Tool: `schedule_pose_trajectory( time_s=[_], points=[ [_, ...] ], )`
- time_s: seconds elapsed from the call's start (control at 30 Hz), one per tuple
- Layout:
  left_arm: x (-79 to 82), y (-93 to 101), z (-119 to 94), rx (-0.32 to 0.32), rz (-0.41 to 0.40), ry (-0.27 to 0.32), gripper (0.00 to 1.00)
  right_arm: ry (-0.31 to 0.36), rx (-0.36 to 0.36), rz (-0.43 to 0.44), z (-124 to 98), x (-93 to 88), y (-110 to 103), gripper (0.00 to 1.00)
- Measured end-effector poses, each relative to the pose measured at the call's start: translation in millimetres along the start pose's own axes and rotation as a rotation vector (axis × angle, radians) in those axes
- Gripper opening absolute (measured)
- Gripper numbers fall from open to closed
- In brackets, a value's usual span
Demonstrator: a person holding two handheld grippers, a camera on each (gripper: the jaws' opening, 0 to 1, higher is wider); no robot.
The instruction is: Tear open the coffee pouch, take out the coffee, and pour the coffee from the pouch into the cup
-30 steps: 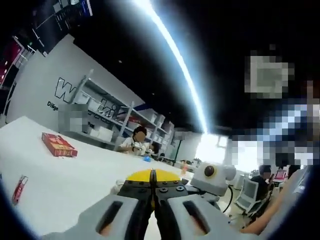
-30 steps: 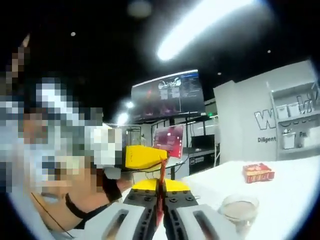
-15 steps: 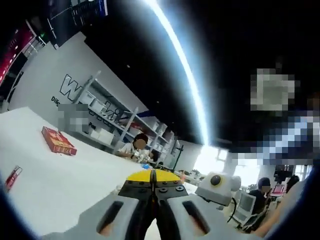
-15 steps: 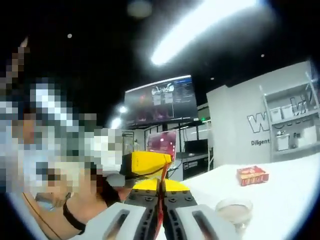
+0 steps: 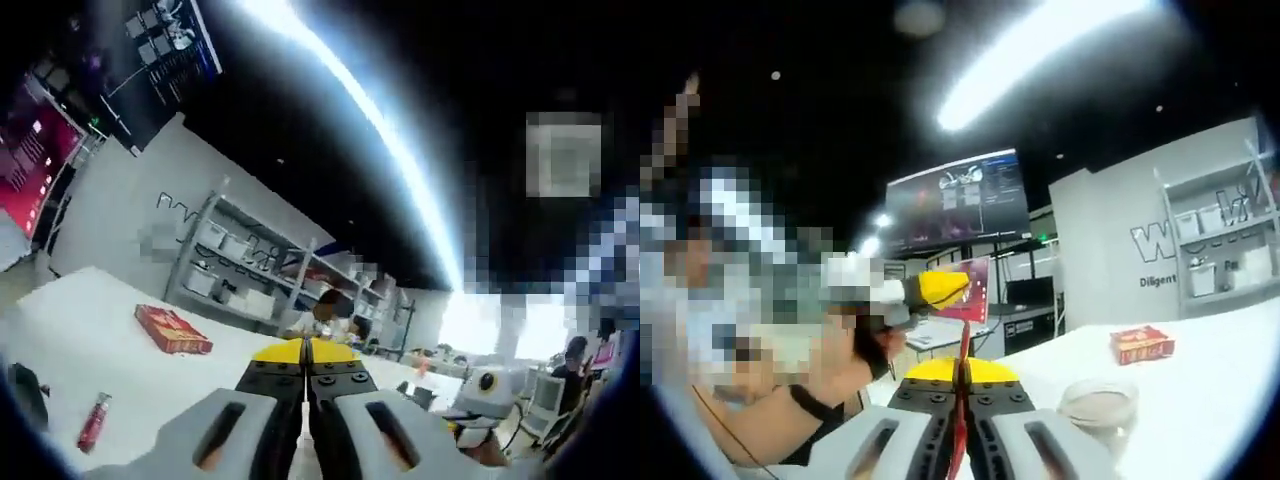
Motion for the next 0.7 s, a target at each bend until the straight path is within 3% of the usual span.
schedule_pose_trajectory(
  time_s=[0.13,0.17,0.27,0.53,0.7],
  points=[
    [-31.3,-67.7,-0.6,0.115,0.004,-0.080,0.02,-0.010,-0.006,-0.021,-3.1,-1.3,-1.7,0.01],
    [-41.2,-78.9,-2.2,0.129,-0.010,-0.111,0.02,-0.014,-0.011,-0.027,-3.0,-2.0,-0.4,0.01],
    [-58.9,-106.5,-5.0,0.184,0.047,-0.153,0.02,-0.017,-0.017,-0.027,-4.7,-3.3,4.4,0.01],
    [-92.1,-162.6,8.0,0.293,0.239,-0.283,0.03,-0.020,-0.021,-0.028,-5.4,-4.4,4.0,0.01],
    [-105.6,-185.0,19.6,0.314,0.261,-0.353,0.04,-0.013,-0.016,-0.031,-7.1,-0.8,1.5,0.01]
  ],
)
Point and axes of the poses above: the point that each gripper's makers call its tool centre point, and the gripper's own axes: z roughly forward along the fingers, y roughly to its right, x roughly out of its top, the point moved 2 cm from there along -z, roughly backward along the fingers, and after that the axes turned 13 degrees about z, right-handed, at the moved point
